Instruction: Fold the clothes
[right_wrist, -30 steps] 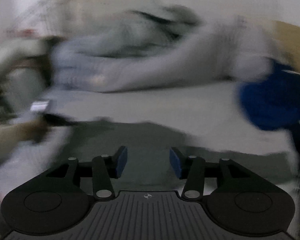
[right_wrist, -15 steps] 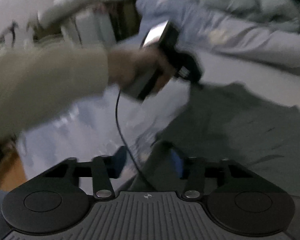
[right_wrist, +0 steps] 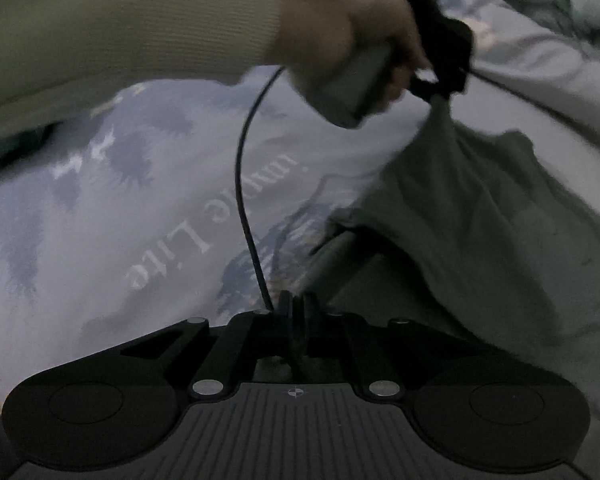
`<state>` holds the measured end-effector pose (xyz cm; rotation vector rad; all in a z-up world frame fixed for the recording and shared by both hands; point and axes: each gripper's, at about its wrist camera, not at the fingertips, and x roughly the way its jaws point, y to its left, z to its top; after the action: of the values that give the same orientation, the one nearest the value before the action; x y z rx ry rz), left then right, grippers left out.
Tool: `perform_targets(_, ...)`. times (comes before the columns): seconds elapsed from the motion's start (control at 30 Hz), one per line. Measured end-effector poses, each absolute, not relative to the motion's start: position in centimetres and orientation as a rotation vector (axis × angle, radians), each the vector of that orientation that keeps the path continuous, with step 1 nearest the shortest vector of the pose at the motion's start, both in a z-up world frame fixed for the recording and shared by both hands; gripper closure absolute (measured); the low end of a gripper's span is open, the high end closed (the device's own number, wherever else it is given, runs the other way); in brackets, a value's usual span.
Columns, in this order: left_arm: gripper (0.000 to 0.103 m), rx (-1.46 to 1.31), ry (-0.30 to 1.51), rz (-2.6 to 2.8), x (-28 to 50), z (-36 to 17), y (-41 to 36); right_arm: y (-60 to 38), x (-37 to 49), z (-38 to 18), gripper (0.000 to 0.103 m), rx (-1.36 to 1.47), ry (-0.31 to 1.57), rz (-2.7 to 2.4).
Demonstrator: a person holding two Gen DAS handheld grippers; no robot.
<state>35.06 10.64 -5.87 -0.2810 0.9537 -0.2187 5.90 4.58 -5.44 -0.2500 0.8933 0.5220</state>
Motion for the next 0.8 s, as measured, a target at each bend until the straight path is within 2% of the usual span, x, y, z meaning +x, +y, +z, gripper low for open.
perform_targets(0.07,0.096,-0.265,0.957,-0.207,34.9,-5.6,10.5,4.1,6.4,-5.0,0.088,-0.221,0.905,0.504)
perform_targets(0.13,0.083,-0.232,0.969,-0.168,34.7,-4.9,10.9,2.1,6.0,-3.1,0.067,-0.148,0.876,0.479)
perform_targets(0.17,0.079,-0.215,0.958,-0.148,34.4,-4.2,11.5,1.0,5.7,-2.1,0.061,-0.111,0.861,0.467)
perform_targets(0.2,0.073,-0.199,0.945,-0.127,34.0,-3.5,12.2,-1.1,4.8,-0.8,0.049,-0.061,0.837,0.463)
perform_targets(0.23,0.065,-0.197,0.922,-0.111,33.6,-2.6,12.9,-3.2,4.0,0.5,0.043,-0.011,0.814,0.459)
perform_targets(0.27,0.059,-0.212,0.887,-0.099,32.9,-1.5,13.7,-5.2,3.1,1.8,0.042,0.038,0.79,0.454)
perform_targets(0.3,0.049,-0.229,0.85,-0.088,32.2,-0.4,14.4,-7.3,2.3,3.1,0.042,0.088,0.766,0.449)
perform_targets(0.37,0.041,-0.233,0.779,-0.078,30.4,2.0,15.1,-11.4,0.6,5.8,0.04,0.186,0.717,0.439)
perform_targets(0.43,0.024,-0.221,0.711,-0.062,28.6,4.4,15.3,-15.8,-1.8,8.5,0.037,0.268,0.665,0.429)
perform_targets(0.53,0.019,-0.181,0.622,-0.05,25.7,7.7,14.6,-21.8,-6.3,12.1,0.027,0.365,0.594,0.412)
perform_targets(0.6,0.014,-0.136,0.588,-0.06,24.1,9.6,13.1,-25.5,-9.4,14.0,0.026,0.424,0.554,0.394)
perform_targets(0.7,0.013,-0.068,0.546,-0.099,21.8,12.3,10.3,-30.6,-13.9,16.6,0.025,0.509,0.477,0.322)
perform_targets(0.77,0.009,-0.038,0.51,-0.141,20.5,14.4,7.8,-33.8,-16.9,18.1,0.022,0.555,0.409,0.268)
perform_targets(0.8,0.002,-0.025,0.488,-0.165,19.6,15.4,6.3,-35.3,-18.4,18.9,0.019,0.572,0.37,0.24)
